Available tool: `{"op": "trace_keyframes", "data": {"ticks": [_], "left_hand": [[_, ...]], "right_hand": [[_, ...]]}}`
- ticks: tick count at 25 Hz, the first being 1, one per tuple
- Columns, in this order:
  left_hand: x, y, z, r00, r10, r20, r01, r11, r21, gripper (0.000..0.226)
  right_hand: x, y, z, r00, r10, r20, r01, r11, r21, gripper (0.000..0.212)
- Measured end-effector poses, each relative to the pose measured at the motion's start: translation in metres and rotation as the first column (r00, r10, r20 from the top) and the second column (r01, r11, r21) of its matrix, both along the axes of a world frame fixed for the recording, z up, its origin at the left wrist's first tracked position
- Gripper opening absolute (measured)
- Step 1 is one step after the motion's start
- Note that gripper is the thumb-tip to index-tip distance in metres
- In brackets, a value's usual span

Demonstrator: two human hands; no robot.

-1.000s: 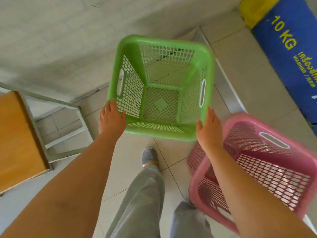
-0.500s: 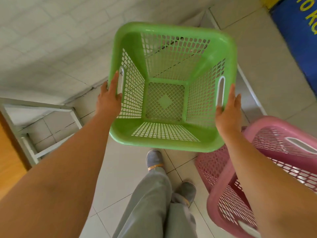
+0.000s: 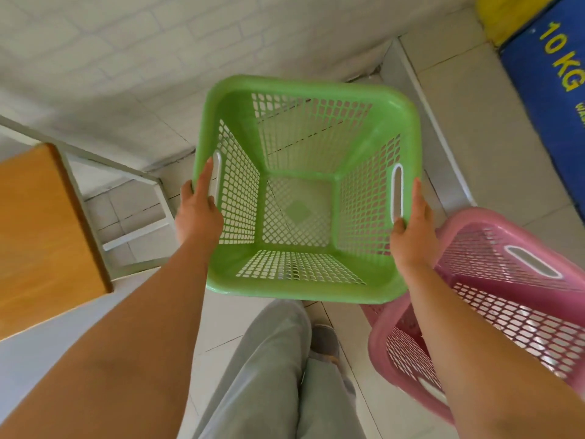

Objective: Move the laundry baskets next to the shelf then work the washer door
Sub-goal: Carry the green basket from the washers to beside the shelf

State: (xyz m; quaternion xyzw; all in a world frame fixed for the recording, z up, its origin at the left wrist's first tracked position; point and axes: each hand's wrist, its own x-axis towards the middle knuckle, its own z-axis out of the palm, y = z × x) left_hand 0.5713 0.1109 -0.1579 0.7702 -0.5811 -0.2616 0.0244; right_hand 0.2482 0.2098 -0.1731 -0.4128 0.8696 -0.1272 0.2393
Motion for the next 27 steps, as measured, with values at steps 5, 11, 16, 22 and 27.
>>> {"op": "trace_keyframes", "data": {"ticks": [5,11,16,22,27], "left_hand": [[0.031,0.096,0.073,0.992,0.13,-0.008,-0.13,0.989,-0.064,0.071],[0.061,0.211,0.138,0.962,0.272,-0.038,-0.275,0.954,-0.123,0.07],[0.094,0.302,0.171,0.901,0.43,-0.06,-0.434,0.896,-0.092,0.067],[0.157,0.403,0.184,0.775,0.627,-0.084,-0.632,0.773,-0.057,0.065],[0.227,0.475,0.189,0.653,0.746,-0.128,-0.756,0.652,-0.055,0.066]], "right_hand": [[0.022,0.053,0.062,0.99,0.143,0.009,-0.141,0.986,-0.087,0.083],[0.041,0.12,0.131,0.949,0.315,0.02,-0.312,0.944,-0.104,0.079],[0.075,0.159,0.175,0.884,0.468,0.01,-0.464,0.879,-0.108,0.076],[0.152,0.188,0.202,0.734,0.679,-0.011,-0.678,0.733,-0.047,0.07],[0.246,0.204,0.214,0.605,0.795,-0.039,-0.796,0.605,-0.027,0.07]]}}
